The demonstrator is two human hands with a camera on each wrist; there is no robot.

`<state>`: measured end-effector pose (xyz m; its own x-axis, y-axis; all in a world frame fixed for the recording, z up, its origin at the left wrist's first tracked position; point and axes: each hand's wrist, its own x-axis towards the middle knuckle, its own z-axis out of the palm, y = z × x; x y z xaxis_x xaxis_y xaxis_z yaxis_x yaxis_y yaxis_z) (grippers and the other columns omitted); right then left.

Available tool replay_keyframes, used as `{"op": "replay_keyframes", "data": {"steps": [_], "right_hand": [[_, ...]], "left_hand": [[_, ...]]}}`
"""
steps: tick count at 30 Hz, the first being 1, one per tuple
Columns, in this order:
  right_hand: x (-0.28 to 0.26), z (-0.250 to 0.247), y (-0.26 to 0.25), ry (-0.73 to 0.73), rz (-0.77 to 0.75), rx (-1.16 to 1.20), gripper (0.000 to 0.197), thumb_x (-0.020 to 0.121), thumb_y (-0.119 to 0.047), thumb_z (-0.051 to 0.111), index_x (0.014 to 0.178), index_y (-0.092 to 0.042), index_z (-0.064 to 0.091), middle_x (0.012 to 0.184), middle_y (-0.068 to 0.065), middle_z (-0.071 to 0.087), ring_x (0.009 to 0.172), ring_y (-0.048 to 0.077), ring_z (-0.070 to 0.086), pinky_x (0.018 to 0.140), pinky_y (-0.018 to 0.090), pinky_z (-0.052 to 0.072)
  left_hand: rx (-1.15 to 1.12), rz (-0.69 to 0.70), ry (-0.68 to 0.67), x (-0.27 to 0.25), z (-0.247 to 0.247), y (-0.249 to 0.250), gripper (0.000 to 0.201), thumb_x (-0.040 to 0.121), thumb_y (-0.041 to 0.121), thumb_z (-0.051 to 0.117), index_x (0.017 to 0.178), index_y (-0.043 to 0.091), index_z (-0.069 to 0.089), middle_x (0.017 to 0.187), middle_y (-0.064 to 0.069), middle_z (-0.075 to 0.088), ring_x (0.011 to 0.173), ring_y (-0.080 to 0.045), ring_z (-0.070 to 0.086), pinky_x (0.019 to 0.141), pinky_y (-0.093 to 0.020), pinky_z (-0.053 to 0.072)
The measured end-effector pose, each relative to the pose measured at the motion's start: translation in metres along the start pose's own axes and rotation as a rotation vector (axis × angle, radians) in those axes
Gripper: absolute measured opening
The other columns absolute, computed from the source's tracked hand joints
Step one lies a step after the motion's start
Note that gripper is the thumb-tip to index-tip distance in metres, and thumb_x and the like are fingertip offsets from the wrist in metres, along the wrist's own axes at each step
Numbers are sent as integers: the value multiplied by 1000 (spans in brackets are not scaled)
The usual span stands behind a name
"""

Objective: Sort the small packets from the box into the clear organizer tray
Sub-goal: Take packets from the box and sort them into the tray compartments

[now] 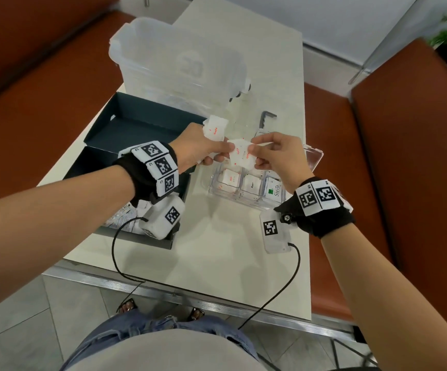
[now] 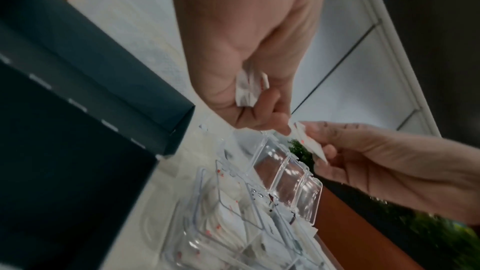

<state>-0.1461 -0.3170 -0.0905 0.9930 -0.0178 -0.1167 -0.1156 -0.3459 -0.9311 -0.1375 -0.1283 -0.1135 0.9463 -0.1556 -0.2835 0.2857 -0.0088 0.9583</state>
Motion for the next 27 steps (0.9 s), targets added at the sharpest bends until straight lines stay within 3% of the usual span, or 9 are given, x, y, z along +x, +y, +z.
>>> {"op": "replay_keyframes", "data": {"steps": [3,9,15,20,22,25,27], "right_hand": [[2,1,-3,-13,-63,-98,17,79,-11,78,94,-8,71,64,5,65,54,12,59,63,29,58],[3,4,-2,-6,-92,-146,18,77,-15,80,93,-11,72,65,6,65,53,12,58,61,26,55],[6,0,-5,-42,-118,-240,19,77,-22,79,94,-15,74,65,0,63,56,10,56,63,26,56],[18,-1,-12,-158,-111,-378,10,79,-19,77,85,-26,73,63,-12,64,55,0,54,58,12,42],[26,2,-9,-140,-87,-391,12,78,-14,78,84,-23,73,66,-10,66,60,-1,57,66,14,44],[31,8,2,-78,-35,-401,16,80,-10,76,96,-10,75,79,0,68,78,10,60,79,21,45],[31,15,12,-73,18,-424,19,81,-11,74,100,-8,74,87,3,67,85,13,59,81,24,45]], "left_hand": [[105,51,-44,1,-2,2,13,80,12,78,83,9,66,71,-3,72,55,-9,61,41,-17,41],[82,79,-86,0,2,2,15,84,21,75,89,9,68,76,-4,71,57,-7,63,43,-17,41],[204,77,-117,0,4,7,16,84,18,75,92,8,67,77,-3,68,57,-5,62,43,-16,42],[353,120,-101,5,4,10,16,85,16,73,95,5,67,78,-3,69,58,-4,63,49,-18,46],[360,121,-81,7,3,8,21,86,17,73,99,1,68,82,-6,71,59,-6,63,50,-18,45],[372,111,-23,9,-3,5,24,86,19,71,102,1,70,85,-5,72,63,-10,63,50,-16,46],[368,100,1,10,-8,4,25,86,20,72,103,2,71,86,-5,73,66,-11,63,54,-19,48]]}}
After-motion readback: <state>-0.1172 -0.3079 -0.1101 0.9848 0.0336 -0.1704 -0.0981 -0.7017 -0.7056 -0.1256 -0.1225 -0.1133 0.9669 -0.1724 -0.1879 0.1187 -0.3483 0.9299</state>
